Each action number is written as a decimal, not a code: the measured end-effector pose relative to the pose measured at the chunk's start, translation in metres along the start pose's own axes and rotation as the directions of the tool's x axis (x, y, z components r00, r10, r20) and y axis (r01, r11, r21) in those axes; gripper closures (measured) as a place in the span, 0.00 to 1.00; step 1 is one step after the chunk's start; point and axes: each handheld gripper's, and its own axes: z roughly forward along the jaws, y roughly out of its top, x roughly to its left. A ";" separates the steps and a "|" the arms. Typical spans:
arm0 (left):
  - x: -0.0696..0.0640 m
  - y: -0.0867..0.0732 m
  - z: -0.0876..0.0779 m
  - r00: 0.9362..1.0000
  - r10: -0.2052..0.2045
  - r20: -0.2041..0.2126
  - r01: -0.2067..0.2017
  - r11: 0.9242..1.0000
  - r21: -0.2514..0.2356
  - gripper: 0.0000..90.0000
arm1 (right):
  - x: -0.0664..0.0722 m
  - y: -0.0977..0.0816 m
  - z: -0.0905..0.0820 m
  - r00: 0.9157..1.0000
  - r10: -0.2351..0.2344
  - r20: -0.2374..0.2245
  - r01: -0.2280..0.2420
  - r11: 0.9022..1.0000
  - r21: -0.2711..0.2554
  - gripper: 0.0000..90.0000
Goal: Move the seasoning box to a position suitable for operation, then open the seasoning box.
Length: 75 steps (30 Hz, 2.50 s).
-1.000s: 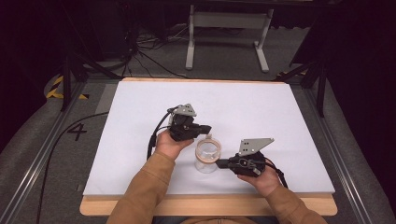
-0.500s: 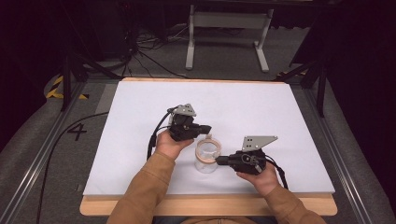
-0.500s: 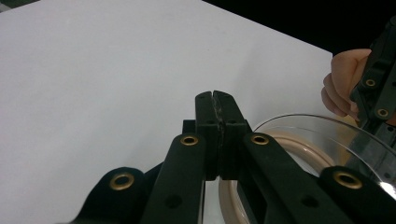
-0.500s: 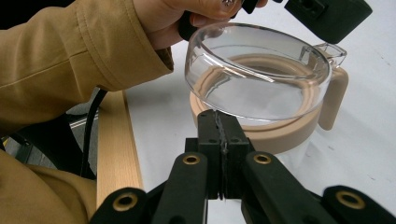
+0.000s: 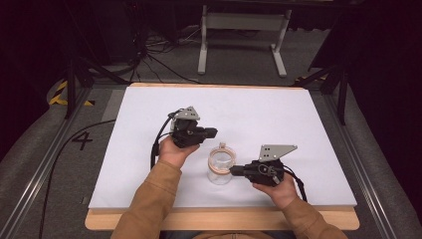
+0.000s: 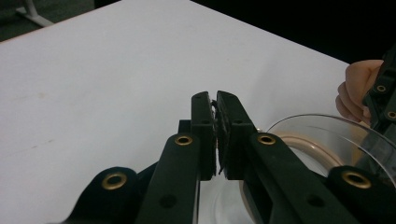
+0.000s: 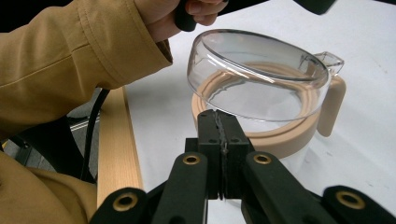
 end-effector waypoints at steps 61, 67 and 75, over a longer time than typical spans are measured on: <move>0.019 -0.050 -0.067 0.971 -0.186 -0.148 0.192 0.981 0.028 0.90 | -0.039 0.021 -0.001 0.990 -0.053 0.134 0.065 0.994 -0.083 0.99; 0.019 -0.049 -0.068 0.977 -0.170 -0.132 0.176 0.984 0.035 0.90 | -0.038 0.023 -0.006 0.987 -0.072 0.143 0.085 0.993 -0.084 0.99; 0.017 -0.043 -0.077 0.986 -0.114 -0.125 0.123 0.990 0.067 0.86 | -0.056 0.026 -0.043 0.978 -0.038 0.204 0.061 0.992 -0.108 0.97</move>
